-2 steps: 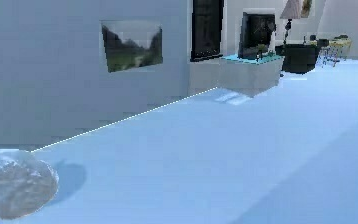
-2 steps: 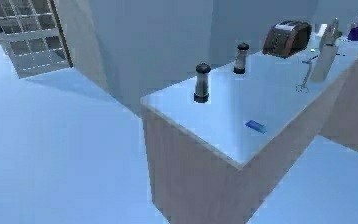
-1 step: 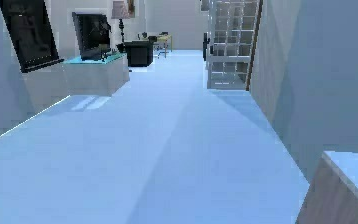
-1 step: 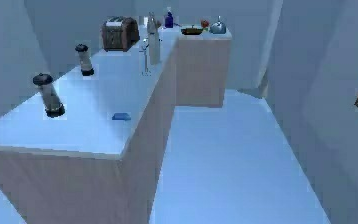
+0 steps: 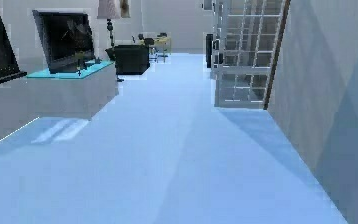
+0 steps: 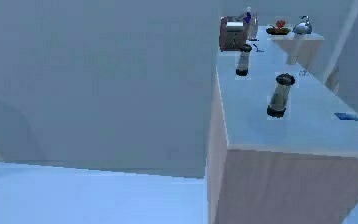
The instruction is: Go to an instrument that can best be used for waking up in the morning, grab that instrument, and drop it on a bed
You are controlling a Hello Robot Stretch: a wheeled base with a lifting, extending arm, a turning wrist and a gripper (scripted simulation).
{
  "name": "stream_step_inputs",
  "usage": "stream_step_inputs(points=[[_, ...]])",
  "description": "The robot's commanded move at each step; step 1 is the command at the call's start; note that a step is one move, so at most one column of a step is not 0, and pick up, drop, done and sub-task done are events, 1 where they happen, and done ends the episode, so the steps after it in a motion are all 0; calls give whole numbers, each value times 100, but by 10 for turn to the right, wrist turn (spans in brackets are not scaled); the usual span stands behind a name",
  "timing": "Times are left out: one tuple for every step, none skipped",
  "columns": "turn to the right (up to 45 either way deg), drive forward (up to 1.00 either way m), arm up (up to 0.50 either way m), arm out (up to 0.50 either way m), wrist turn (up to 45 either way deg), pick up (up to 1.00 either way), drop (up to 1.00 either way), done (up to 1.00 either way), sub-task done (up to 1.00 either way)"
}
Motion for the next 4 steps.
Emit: stream_step_inputs(points=[[0,100,0,0,0,0,0,0,0],[0,100,0,0,0,0,0,0,0],[30,0,0,0,0,0,0,0,0],[0,100,0,0,0,0,0,0,0]])
